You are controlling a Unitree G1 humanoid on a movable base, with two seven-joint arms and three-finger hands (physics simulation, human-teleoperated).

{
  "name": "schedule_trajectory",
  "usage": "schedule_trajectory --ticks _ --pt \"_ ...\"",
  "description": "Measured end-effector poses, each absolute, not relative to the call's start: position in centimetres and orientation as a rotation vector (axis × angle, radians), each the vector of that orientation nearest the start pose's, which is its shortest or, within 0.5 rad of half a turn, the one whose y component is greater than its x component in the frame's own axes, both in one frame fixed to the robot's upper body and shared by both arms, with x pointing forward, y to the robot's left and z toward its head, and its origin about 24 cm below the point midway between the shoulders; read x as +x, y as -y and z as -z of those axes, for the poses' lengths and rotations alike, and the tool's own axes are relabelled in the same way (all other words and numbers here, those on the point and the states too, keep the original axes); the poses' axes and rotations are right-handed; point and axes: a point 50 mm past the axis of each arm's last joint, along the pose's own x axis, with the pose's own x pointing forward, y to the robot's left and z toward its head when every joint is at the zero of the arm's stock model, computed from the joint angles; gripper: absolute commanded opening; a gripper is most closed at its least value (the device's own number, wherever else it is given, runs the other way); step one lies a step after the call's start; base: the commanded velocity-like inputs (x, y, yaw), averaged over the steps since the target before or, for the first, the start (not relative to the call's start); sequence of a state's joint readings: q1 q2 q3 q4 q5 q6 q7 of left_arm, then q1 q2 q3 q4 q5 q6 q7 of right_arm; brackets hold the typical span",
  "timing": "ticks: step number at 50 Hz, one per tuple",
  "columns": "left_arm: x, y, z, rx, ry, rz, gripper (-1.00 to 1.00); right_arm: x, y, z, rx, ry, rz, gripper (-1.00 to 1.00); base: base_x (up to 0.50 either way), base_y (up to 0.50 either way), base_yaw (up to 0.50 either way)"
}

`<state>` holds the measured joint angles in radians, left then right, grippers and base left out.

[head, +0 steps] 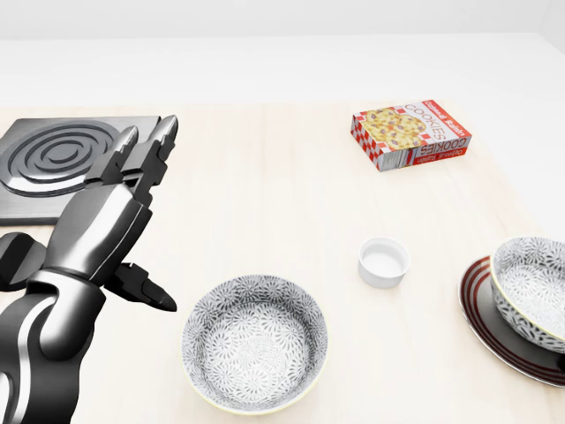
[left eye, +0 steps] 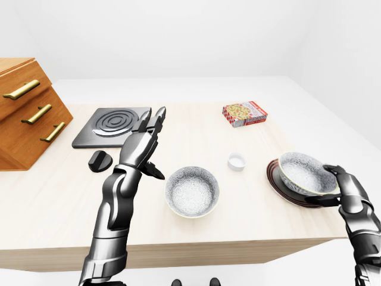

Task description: Pick the akita bowl from table center and place it on the plate.

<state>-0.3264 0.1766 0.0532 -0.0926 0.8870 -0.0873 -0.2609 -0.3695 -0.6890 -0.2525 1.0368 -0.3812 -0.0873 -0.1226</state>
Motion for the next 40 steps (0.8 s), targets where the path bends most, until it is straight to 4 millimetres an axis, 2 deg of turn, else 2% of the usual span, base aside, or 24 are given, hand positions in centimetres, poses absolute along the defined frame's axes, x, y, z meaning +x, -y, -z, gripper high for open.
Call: schedule_trajectory --ticks 8,16,30,40 --pt "30.0 -15.3 -14.8 1.102 0.341 0.106 1.0 25.0 39.7 -3.8 -0.83 -0.47 0.5 1.0 0.0 0.0 0.0" --pt "30.0 -15.2 -14.9 1.099 0.346 0.109 1.0 24.8 39.1 -5.5 -0.826 -0.403 0.477 1.0 0.0 0.0 0.0" --pt "29.7 -15.0 -15.4 1.087 0.369 0.112 1.0 23.7 38.4 -9.4 -0.837 -0.315 0.458 1.0 0.0 0.0 0.0" --pt "29.5 -15.0 -15.5 1.08 0.378 0.109 1.0 23.2 37.0 -13.6 -0.892 -0.163 0.415 1.0 0.0 0.0 0.0"
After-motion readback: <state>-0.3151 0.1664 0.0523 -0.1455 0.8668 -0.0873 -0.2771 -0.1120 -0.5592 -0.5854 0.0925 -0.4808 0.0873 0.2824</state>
